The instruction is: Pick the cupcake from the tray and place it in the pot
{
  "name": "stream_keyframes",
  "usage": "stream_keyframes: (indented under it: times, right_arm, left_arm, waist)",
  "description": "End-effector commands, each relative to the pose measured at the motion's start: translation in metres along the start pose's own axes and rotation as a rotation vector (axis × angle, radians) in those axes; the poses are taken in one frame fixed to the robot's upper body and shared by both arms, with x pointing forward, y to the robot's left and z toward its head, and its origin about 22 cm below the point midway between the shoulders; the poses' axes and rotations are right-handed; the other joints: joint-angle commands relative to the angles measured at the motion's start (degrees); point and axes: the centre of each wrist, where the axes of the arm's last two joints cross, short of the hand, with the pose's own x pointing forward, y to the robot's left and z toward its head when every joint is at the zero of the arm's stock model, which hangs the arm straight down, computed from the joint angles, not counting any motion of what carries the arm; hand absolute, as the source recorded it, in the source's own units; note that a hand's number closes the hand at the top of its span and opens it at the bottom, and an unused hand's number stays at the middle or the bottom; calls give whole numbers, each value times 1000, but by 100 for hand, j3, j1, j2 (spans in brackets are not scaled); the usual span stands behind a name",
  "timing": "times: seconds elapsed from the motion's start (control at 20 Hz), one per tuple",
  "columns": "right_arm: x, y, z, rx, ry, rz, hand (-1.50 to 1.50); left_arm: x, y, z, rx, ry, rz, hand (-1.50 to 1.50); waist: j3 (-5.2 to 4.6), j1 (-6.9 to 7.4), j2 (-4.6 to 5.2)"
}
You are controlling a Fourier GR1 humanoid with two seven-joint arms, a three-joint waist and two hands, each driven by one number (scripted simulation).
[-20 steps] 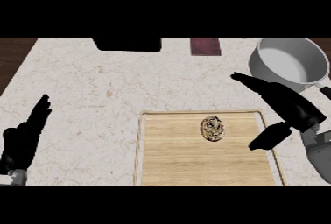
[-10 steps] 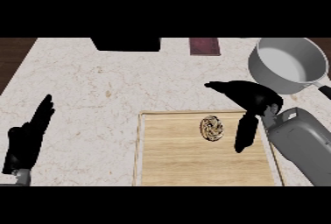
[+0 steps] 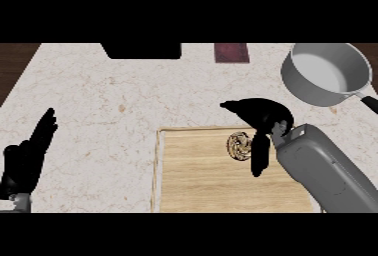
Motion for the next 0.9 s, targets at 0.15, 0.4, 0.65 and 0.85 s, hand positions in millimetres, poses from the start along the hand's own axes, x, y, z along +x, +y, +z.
stream_keyframes:
  times: [0.15, 0.4, 0.65, 0.85]
  right_arm:
    - [12, 20, -14, 31, 34, 53, -150]
    - [13, 22, -22, 58, 81, 68, -150]
    - [3, 27, -38, 51, 90, 66, -150]
    - [2, 41, -46, 55, 115, 71, -150]
  left_arm:
    - [11, 0, -6, 5, 13, 2, 0]
    - [9, -6, -8, -2, 21, 16, 0]
    - [7, 10, -2, -11, 11, 18, 0]
    - [1, -9, 22, -7, 10, 15, 0]
  waist:
    - [2, -23, -2]
    - [1, -33, -1]
    - [2, -15, 0]
    - [3, 2, -4]
